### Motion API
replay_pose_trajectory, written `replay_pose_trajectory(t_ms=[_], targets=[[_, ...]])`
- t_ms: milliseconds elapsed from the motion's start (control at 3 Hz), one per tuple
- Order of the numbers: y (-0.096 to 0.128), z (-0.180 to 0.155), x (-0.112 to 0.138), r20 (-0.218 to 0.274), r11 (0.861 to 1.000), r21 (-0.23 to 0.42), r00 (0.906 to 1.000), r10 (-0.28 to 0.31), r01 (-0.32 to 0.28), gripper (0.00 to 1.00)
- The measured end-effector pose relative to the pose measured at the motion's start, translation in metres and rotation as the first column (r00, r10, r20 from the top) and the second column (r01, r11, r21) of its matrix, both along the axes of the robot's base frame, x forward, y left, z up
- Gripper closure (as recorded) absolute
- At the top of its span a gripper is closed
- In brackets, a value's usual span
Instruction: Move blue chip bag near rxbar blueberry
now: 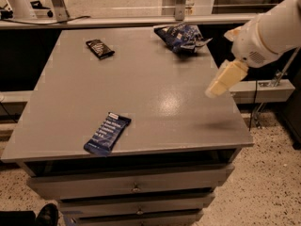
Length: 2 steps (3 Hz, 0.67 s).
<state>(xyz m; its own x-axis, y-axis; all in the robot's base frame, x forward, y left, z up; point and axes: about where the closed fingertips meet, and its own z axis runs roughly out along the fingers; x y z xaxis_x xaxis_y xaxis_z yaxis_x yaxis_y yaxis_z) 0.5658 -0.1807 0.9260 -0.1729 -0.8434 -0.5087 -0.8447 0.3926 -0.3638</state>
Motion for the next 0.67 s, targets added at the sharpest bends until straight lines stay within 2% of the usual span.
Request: replay_pose_trajectory(t_ms=[333,667], targets=[[0.022,-0.008,0.066,0.092,0.993,0.115,0.9954,-0.024,0.013,0.00],[0.041,-0.007,0.125,0.168,0.976,0.216,0.9838,-0.063,0.025,0.00]])
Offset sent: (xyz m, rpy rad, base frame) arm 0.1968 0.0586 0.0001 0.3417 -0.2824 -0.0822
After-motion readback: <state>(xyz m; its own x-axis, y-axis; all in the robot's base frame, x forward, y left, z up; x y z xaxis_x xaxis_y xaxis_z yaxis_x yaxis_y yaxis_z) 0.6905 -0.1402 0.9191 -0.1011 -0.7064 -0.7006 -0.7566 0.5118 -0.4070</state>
